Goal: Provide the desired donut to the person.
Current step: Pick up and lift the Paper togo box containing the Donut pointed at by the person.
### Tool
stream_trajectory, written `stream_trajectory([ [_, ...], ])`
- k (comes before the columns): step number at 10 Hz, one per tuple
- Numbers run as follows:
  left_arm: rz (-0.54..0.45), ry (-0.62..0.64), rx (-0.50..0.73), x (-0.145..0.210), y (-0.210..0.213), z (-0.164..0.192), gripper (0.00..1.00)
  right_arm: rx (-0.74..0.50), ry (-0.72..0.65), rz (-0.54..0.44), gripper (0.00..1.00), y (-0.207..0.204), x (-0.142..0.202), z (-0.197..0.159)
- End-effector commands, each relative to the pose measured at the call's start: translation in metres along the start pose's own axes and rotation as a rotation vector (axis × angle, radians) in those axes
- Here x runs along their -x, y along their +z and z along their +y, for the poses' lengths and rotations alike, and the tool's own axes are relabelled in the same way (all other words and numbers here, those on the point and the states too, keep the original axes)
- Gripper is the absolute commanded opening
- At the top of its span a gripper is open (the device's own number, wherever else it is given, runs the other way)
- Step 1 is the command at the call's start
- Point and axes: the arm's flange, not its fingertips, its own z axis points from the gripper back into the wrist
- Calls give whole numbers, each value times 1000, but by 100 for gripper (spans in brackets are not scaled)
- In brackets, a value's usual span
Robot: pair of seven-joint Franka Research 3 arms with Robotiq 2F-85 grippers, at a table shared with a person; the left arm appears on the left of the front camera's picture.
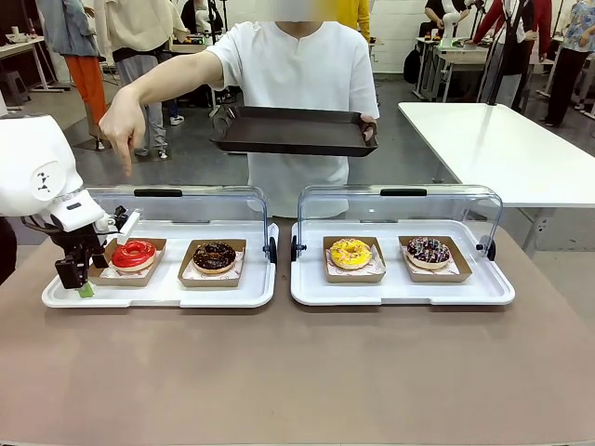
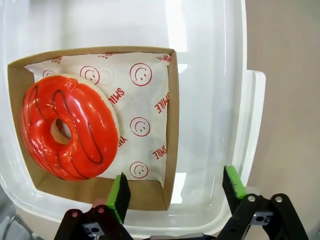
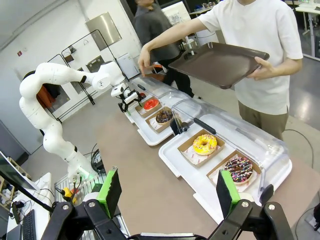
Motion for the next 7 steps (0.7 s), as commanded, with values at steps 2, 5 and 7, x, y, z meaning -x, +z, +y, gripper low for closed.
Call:
stream_trajectory([
  [2,-22,-23,-6,3,-1,4,0,-2,1,-6,100,-1,-1,0],
  [5,-23,-24,-6,4,-1,4,0,-2,1,-6,100,-1,-1,0],
  [7,-22,-29,-7,4,-1,3,2,-2,1,-6,100,-1,-1,0],
])
